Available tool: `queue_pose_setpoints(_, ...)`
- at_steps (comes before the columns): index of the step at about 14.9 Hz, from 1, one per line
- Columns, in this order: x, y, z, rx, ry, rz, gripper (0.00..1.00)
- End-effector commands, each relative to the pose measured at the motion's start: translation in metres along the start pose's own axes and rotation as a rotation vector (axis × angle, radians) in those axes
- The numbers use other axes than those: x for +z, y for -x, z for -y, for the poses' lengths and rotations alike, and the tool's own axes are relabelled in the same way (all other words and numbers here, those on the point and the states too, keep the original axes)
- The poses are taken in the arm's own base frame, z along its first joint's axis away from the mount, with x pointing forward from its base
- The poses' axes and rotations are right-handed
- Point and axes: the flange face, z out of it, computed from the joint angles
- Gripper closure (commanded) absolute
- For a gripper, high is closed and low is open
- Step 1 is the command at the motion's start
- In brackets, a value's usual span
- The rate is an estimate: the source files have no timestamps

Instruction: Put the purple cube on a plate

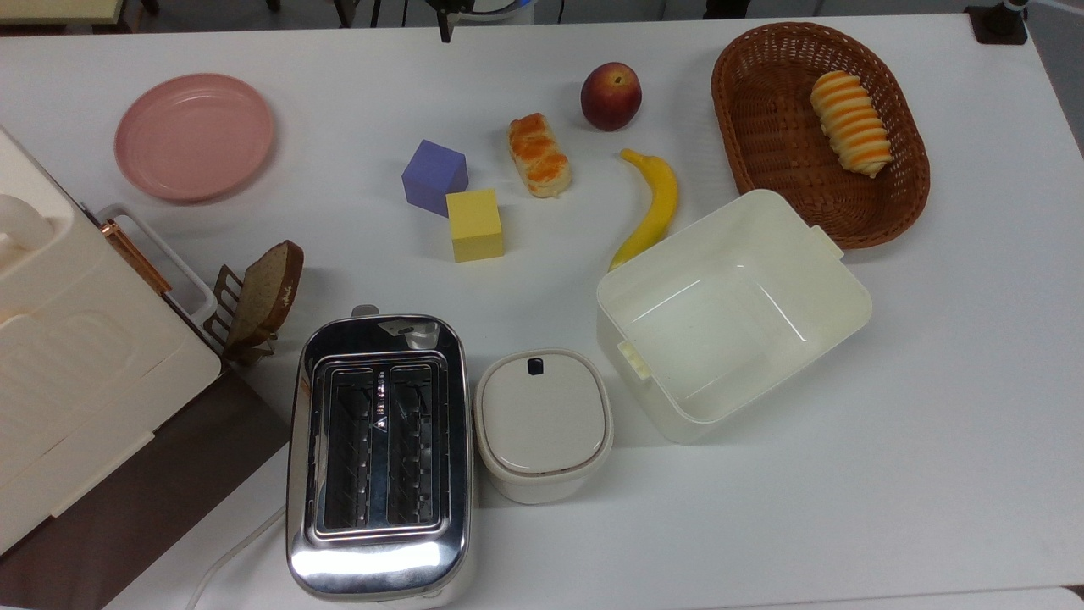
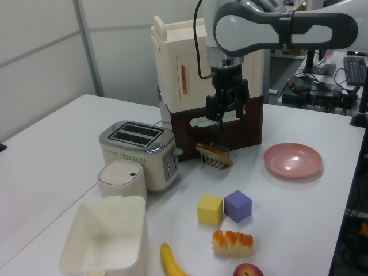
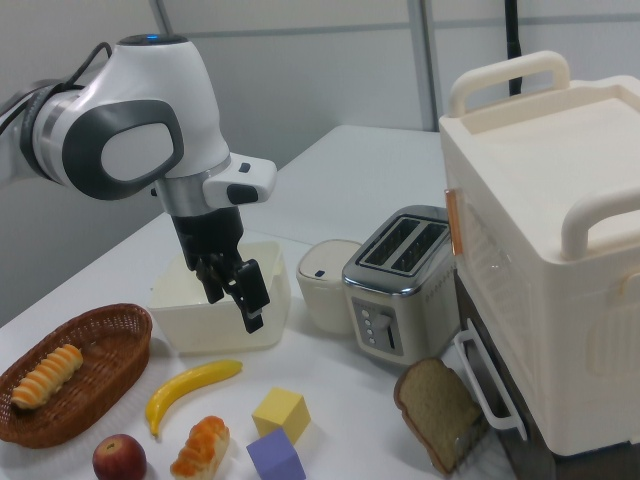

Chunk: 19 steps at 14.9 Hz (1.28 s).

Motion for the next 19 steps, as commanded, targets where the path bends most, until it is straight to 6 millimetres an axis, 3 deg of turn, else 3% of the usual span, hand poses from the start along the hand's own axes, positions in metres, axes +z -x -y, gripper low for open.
queue_pose_setpoints(1,0.003,0.007,0.003,0.000,0.005,0.006,0.00)
queue_pose_setpoints(5,0.012,0.008,0.004,-0.004,0.009,0.038,0.00)
queue_pose_setpoints(7,0.034,0.002,0.006,-0.004,0.017,0.075,0.00)
queue_pose_setpoints(11,0.095,-0.016,0.010,0.030,0.033,0.147,0.00)
queue_pose_setpoints(15,0.181,-0.004,0.023,0.050,0.055,0.167,0.00)
queue_pose_setpoints(19,0.243,-0.003,0.024,0.053,0.088,0.184,0.00)
